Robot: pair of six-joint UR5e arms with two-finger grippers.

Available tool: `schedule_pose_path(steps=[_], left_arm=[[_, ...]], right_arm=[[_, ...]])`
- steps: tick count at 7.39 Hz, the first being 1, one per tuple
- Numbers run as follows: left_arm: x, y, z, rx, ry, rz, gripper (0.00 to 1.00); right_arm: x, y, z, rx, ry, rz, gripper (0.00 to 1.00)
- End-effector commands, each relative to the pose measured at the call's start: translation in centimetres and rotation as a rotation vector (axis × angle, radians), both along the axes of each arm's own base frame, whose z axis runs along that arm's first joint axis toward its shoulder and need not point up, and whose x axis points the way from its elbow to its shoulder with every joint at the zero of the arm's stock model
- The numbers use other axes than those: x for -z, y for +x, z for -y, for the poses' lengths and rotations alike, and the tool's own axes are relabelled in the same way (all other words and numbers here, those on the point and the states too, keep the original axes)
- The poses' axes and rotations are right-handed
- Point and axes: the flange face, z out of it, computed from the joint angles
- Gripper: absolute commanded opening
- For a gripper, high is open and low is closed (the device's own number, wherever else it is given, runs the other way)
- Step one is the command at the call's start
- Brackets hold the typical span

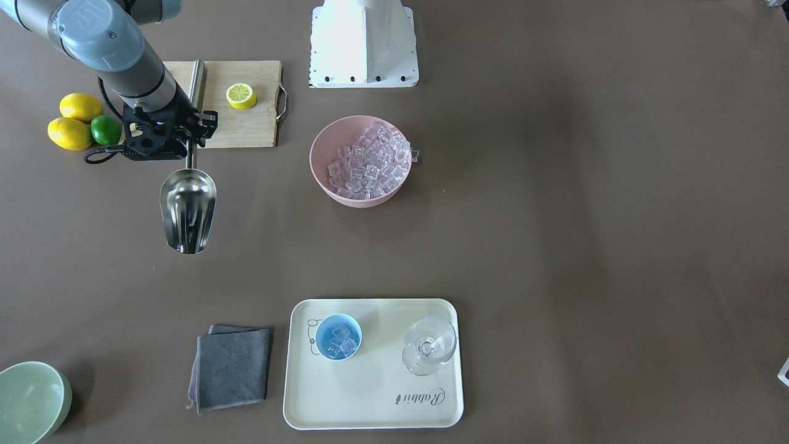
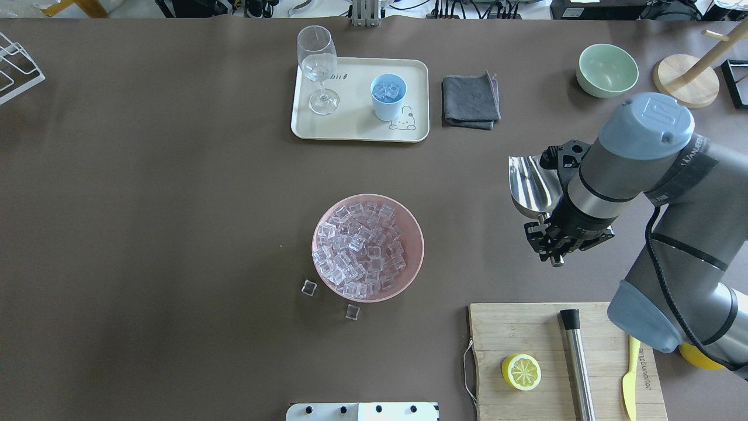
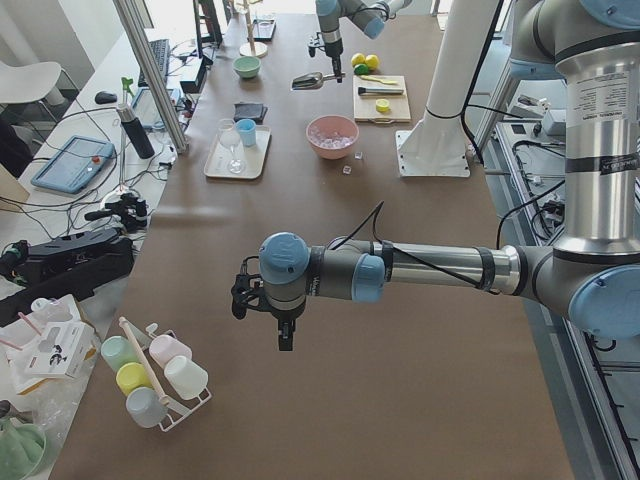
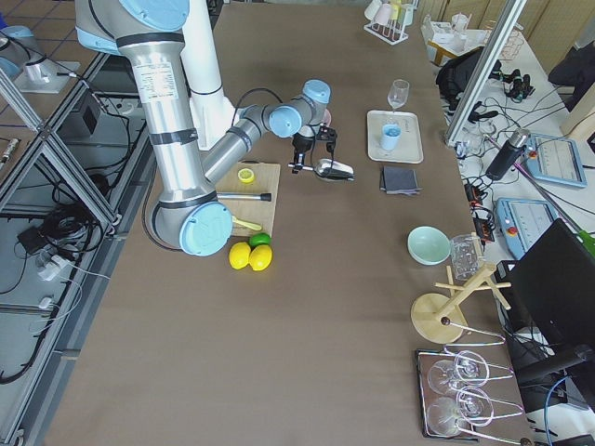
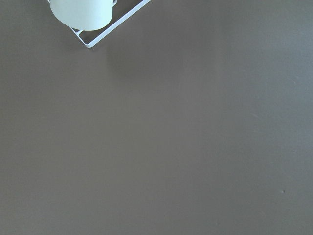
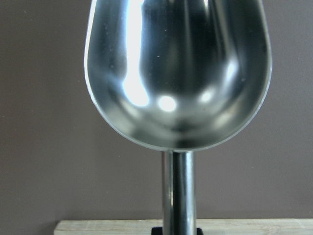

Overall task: Put ice in cup with scoop
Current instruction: 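Carry the empty scoop back to its spot beside the cutting board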

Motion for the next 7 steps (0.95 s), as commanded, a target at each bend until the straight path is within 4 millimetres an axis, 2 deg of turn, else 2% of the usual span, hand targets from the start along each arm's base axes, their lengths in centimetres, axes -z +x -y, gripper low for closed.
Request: schedule_pose_path(steps=[1,4,7], left_arm=[[0.0,0.0,0.0,0.0,0.001,0.0,0.98],[0.0,0.1,0.0,-0.002,-0.001,0.0,0.98],[0.0,0.1,0.0,-0.001,-0.002,0.001,0.98]], right_arm=[[-4.8,-1.3,-2.0,-0.044,-0.024,-0.011,0.0],[-8.9,-3.2,-2.1,-0.063,0.003,-0.01,0.0],[-9.3,-3.6,-2.1,-0.063,0.006,-0.003,0.0]])
